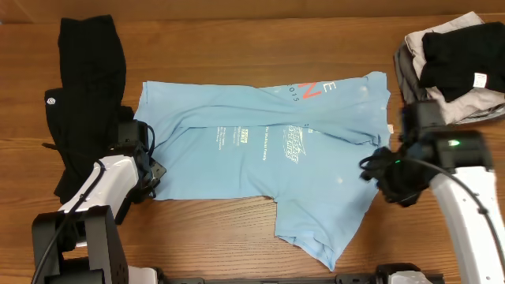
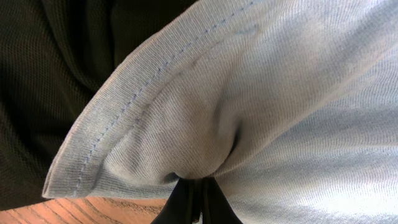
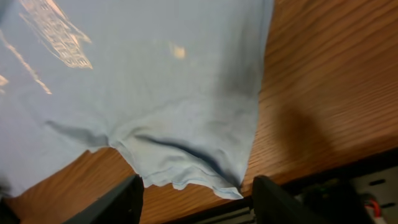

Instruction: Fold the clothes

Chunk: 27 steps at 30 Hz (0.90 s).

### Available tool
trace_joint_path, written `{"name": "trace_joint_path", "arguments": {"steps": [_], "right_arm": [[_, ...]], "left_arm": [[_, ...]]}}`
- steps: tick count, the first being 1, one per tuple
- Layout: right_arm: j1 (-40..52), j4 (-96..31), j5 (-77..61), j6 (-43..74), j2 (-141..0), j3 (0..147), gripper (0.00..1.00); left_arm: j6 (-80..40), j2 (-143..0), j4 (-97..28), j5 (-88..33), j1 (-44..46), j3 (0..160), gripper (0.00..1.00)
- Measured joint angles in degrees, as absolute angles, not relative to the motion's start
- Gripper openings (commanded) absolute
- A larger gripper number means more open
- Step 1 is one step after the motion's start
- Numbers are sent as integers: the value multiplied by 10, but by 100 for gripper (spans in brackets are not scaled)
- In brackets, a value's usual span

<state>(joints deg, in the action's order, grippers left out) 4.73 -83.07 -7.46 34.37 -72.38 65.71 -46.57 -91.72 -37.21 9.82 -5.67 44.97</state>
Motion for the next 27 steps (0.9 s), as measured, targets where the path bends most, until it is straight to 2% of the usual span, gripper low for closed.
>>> {"name": "trace_joint_path", "arguments": {"steps": [12,18,27], "right_arm": [[234,-722,-77,519,-724,479,60],[310,-610,-77,586,-724,402,62],[320,-580,-98,622,-724,342,62]], "left_arm": [[-466,-917,-378,93,-57,450,4],[-466,-917,-378,92,-57,450,4],[-466,-916,-403,81,-57,451,4]]}}
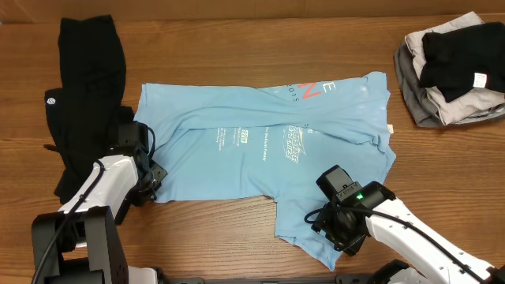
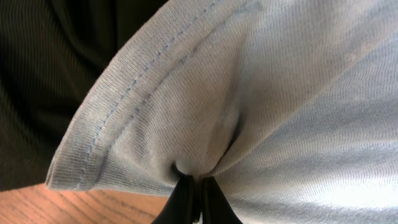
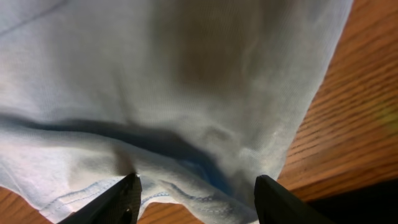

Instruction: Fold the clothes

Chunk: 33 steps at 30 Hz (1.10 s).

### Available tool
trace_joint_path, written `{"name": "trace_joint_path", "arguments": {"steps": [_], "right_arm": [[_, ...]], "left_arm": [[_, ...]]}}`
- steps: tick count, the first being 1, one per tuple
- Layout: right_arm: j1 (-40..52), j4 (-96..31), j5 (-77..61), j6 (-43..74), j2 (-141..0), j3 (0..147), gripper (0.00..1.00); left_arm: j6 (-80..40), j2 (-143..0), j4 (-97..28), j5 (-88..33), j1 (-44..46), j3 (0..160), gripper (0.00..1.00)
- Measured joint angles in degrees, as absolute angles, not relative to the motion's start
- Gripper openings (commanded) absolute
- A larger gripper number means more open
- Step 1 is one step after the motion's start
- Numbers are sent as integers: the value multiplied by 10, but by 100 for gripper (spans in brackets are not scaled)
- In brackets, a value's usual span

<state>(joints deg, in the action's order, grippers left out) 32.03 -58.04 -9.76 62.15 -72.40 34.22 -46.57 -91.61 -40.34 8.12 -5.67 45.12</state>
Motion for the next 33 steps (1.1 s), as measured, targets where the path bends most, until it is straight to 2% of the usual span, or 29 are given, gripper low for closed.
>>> {"name": "trace_joint_path", "arguments": {"steps": [18,21,24,25,33], "right_arm": [[387,-568,-100,688,-735,340,59],[387,-555,-96,694,-760,331,47],[387,-548,-99,697,-788,328,9],[387,-546,-100,698,-790,329,4],[387,-568,-102,703,-795,332,4]], "left_arm": [[-461,-915,-423,73,-57,451,4],[-461,-915,-424,73,-57,451,4],[-450,-915,-426,71,-57,451,4],[-446,-915,-427,70,-57,451,4],[-402,-915,-452,52,-57,454,4]]}}
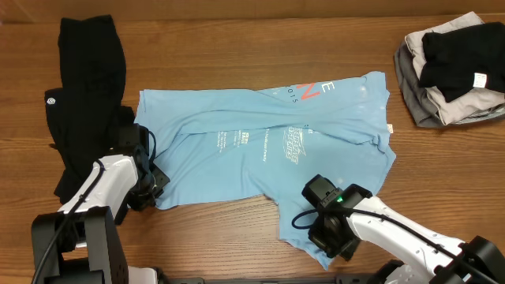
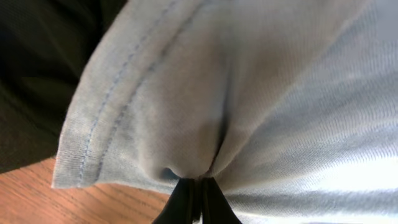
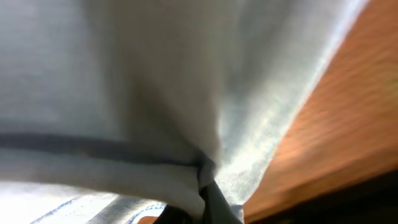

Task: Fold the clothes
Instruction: 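Fold the shirt's bottom half upward with both grippers toward the top edge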

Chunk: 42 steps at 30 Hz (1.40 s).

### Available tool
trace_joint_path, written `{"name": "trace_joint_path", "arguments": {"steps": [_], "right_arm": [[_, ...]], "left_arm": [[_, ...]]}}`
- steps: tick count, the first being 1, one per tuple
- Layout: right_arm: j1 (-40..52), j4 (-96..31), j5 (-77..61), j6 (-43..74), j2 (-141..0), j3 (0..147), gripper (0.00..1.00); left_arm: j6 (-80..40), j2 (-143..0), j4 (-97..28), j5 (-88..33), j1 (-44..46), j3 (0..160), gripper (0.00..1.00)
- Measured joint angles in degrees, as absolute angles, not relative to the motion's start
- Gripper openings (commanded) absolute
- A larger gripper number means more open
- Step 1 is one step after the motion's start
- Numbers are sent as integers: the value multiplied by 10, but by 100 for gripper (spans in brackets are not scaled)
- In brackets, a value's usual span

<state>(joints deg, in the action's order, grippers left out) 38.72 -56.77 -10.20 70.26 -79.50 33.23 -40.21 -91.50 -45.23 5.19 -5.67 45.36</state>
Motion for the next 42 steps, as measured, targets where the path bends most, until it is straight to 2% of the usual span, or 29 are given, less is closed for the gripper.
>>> {"name": "trace_joint_path", "arguments": {"steps": [4,9,14,22,28,33,42], "right_arm": [[387,-642,-95,698,-783,362,4],[387,-758,-53,684,-744,473,4],[343,-795,-22,635,-719,557,4],[138,-739,-13,472,-718,573,4],[-9,-667,-56,338,-727,619,4],[-33,-619,-86,277,-761,664,4],[-33,-516,-102,246,-862,678,4]], "left_arm": [[-369,-916,-498,33,-57,470,4],[-330,-918,-564,26,-57,544,4],[-303,-918,-589,23,-57,594,4],[-293,-918,-578,24,-57,596,4],[-287,-918,-566,21,-69,626,4],[-285,-918,-546,11,-72,661,4],[-285,-918,-483,-14,-72,669,4]]}}
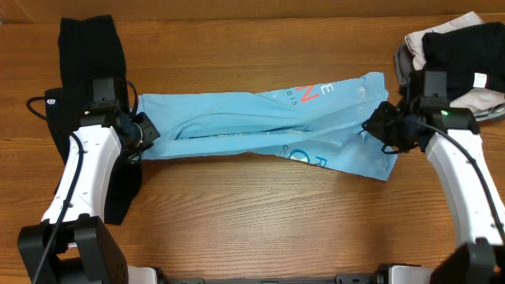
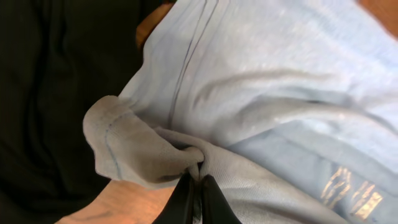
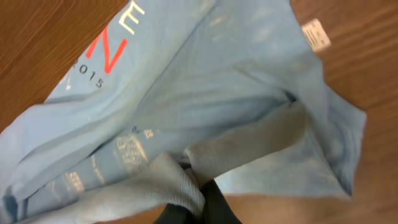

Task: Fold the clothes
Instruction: 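Fold the shirt's bottom half upward with both grippers toward the top edge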

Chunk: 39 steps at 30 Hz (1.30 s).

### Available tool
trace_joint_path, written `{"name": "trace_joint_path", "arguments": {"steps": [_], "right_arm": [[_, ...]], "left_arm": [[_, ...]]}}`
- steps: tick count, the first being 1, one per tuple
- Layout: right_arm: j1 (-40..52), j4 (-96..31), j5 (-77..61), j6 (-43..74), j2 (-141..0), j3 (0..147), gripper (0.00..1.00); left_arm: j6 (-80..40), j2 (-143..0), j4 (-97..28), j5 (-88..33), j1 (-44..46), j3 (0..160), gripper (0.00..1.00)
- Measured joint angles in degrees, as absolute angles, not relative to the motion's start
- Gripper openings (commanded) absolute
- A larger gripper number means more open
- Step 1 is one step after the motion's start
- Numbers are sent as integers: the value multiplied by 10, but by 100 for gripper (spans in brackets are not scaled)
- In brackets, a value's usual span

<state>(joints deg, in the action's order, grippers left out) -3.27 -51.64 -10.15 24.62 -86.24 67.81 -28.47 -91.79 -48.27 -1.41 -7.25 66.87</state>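
Observation:
The light blue T-shirt (image 1: 260,126) lies as a long narrow band across the table's middle, its near half turned over onto the far half. My left gripper (image 1: 140,134) is shut on the shirt's left end, a bunched hem (image 2: 134,152) pinched between the fingertips. At the other end my right gripper (image 1: 381,126) is shut on a grey-looking fold of the same shirt (image 3: 249,146), with the white label (image 3: 315,34) beyond it.
A black garment (image 1: 87,55) lies at the far left, partly under the left arm. A stack of folded grey, black and beige clothes (image 1: 454,67) sits at the far right corner, just behind the right arm.
Both grippers have moved from the near edge of the shirt to its far part, each still holding cloth. The shirt's near half and hanging sleeve now lie folded over, leaving a narrow band.
The left gripper stayed shut on the shirt's near-left corner throughout. The right gripper stood open at the shirt's right side, then open over the near-right flap, then shut on it. Now both hold their corners at the far side and the shirt lies folded lengthwise.

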Motion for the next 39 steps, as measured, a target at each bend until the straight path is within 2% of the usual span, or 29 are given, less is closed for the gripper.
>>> {"name": "trace_joint_path", "arguments": {"steps": [8,15,19,22,23,25,26,28,29,36,39], "right_arm": [[-33,-448,-103,235,-889,678,4],[-33,-419,-103,230,-914,678,4],[-33,-390,-103,227,-940,679,4],[-33,-376,-102,226,-968,680,17],[-33,-375,-102,227,-978,680,33],[-33,-373,-102,225,-995,680,72],[-33,-371,-101,224,-1002,680,84],[-33,-368,-101,224,-1013,680,97],[-33,-368,-101,224,-1014,681,100],[-33,-457,-102,219,-1014,741,100],[-33,-509,-101,209,-1011,792,100]], "left_arm": [[-285,-933,-420,-18,-72,669,4],[-285,-1014,-356,-32,-72,670,5],[-284,-1060,-307,-46,-72,670,13],[-281,-1082,-285,-55,-72,670,33],[-281,-1088,-280,-57,-72,670,41],[-281,-1095,-272,-61,-72,670,60],[-281,-1096,-269,-64,-72,670,68],[-280,-1096,-263,-70,-72,672,75],[-279,-1096,-265,-73,-72,675,76],[-240,-1097,-370,-83,-72,751,84],[-206,-1097,-412,-93,-72,803,96]]}}
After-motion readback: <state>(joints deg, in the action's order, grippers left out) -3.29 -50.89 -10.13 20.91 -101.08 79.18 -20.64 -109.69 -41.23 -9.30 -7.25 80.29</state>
